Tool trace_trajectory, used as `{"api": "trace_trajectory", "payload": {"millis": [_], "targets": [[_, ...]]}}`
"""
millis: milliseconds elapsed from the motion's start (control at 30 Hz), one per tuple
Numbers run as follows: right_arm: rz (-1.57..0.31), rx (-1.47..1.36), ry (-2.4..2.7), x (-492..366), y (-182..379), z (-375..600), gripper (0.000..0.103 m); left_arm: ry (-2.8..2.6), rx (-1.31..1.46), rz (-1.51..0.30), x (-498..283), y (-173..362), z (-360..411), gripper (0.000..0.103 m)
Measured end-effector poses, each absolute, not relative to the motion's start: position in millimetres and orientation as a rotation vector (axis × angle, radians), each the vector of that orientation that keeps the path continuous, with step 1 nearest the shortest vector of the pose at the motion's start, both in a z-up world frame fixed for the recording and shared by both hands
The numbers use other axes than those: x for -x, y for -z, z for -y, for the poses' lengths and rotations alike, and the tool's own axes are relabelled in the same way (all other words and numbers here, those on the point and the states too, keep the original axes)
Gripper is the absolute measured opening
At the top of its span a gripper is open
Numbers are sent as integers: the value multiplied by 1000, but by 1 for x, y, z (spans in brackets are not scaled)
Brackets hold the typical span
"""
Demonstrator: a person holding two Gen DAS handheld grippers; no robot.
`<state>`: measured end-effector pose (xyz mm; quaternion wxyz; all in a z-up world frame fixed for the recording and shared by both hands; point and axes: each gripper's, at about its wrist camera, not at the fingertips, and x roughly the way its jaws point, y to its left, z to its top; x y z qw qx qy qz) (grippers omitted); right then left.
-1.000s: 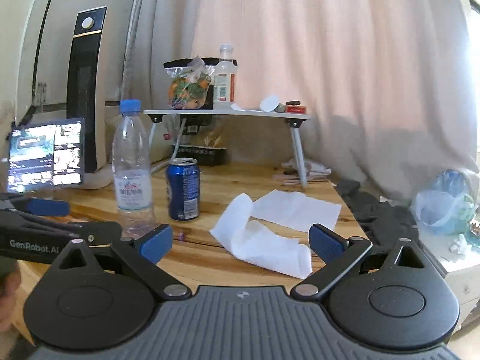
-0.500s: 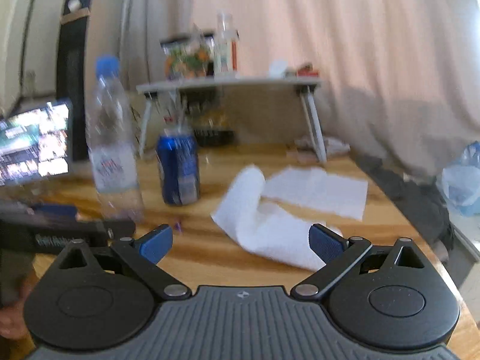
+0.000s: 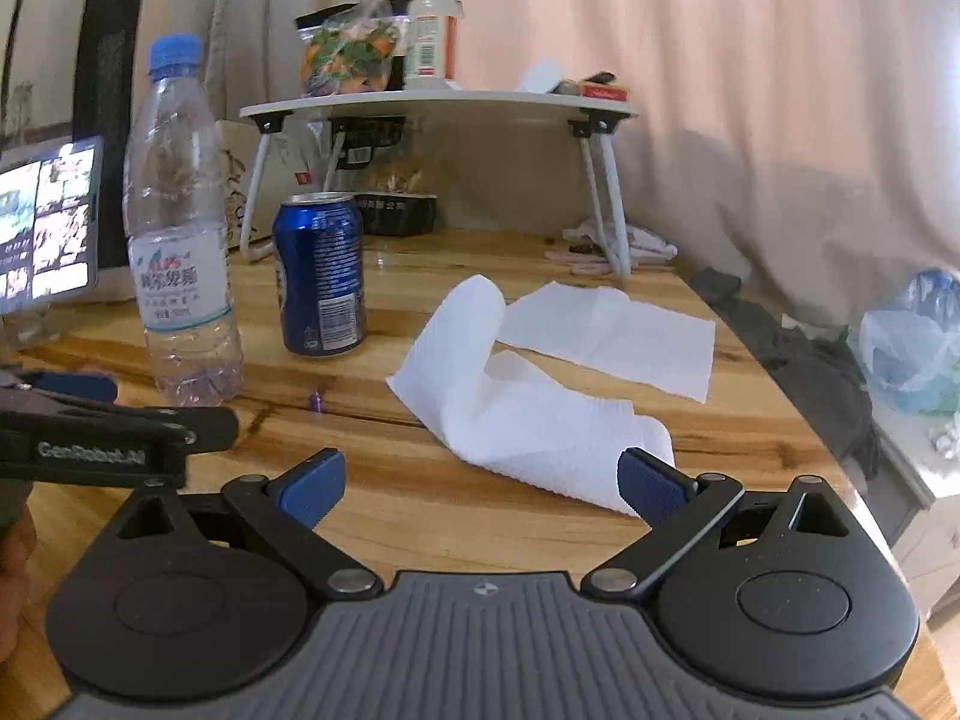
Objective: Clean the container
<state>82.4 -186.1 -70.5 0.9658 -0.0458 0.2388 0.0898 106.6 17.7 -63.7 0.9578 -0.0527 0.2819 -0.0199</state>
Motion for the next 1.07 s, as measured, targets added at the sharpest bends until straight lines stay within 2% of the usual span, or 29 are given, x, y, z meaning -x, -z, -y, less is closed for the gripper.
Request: {"api": "trace_trajectory", "payload": {"millis": [467,1067], "targets": [[-457,77,-161,-79,68,189,103,66,24,-483,-94,55,-5,103],[-442,94,-139,-77,68,187,103,72,37,-495,-95,56,-6,103]]}}
